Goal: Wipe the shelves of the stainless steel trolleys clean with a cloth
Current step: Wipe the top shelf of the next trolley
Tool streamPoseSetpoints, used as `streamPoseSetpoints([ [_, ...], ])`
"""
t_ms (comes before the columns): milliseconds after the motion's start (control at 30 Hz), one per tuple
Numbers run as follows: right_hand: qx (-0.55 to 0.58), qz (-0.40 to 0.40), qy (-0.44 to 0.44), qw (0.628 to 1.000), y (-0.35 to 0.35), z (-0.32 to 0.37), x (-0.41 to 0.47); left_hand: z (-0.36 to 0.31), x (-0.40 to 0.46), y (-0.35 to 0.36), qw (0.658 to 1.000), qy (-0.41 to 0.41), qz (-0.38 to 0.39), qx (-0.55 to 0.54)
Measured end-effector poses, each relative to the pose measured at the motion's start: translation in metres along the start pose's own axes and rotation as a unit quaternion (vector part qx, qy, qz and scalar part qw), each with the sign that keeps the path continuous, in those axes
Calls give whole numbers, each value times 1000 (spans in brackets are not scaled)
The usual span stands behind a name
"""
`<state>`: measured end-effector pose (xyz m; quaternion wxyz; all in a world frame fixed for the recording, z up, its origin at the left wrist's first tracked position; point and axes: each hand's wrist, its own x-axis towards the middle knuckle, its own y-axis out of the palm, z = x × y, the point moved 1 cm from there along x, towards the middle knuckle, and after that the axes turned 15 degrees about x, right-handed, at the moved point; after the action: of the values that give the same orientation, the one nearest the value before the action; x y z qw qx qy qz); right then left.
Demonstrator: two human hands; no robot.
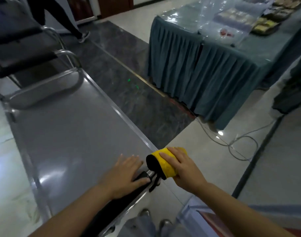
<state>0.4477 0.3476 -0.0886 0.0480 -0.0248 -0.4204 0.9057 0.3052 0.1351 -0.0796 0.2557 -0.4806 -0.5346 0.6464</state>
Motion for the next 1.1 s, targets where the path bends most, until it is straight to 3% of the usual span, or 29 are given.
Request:
streamPoseSetpoints([
  [133, -3, 78, -11, 997, -23, -12, 27, 8, -9, -4, 991, -121, -35, -54],
  [300, -36, 138, -17, 990, -46, -23, 69, 25, -17, 2, 976, -202, -42, -71],
  [500, -51, 129, -15, 990, -58, -26, 123, 67, -4, 6, 960, -264, -37, -81],
  [767, -67, 138, -83, 985, -50, -11, 197, 103, 19, 6, 936, -343, -24, -82],
  [967, -136, 244, -162, 946, -26, -29, 265, 109, 37, 6, 903, -417, 21, -104],
  [1100, -153, 329, -220, 906, -7, -48, 311, 100, 62, 6, 860, -486, 55, -143],
])
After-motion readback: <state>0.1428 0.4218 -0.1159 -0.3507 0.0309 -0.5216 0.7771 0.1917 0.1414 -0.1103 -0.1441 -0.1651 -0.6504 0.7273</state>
